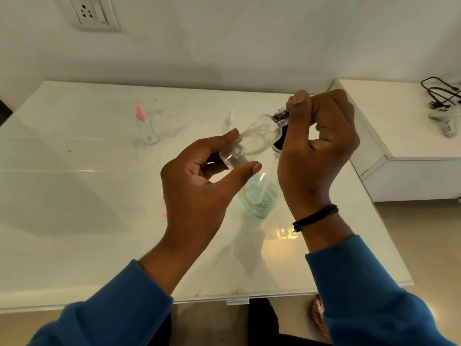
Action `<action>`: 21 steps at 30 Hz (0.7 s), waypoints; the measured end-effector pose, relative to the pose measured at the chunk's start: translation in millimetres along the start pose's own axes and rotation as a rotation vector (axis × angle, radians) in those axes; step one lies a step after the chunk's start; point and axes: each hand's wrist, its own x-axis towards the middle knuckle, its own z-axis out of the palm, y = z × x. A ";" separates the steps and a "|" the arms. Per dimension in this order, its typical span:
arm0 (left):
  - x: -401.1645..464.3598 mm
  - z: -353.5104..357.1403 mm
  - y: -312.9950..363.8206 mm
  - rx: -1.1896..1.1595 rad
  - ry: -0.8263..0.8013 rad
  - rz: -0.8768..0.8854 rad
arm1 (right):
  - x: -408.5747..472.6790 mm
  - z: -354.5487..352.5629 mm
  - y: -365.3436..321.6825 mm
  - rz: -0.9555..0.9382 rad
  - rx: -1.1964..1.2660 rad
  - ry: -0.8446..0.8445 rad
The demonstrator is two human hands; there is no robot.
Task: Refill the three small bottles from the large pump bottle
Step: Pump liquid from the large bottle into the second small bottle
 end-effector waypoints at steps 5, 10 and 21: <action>-0.7 0.4 -0.1 0.008 0.002 -0.018 | -6.8 -0.1 1.6 0.010 0.012 -0.004; -0.4 0.6 -0.1 0.001 0.005 -0.012 | 0.2 -0.4 0.3 -0.016 0.001 0.003; -0.8 0.9 -0.2 0.032 0.005 0.014 | -3.0 1.6 -2.4 -0.002 -0.002 0.025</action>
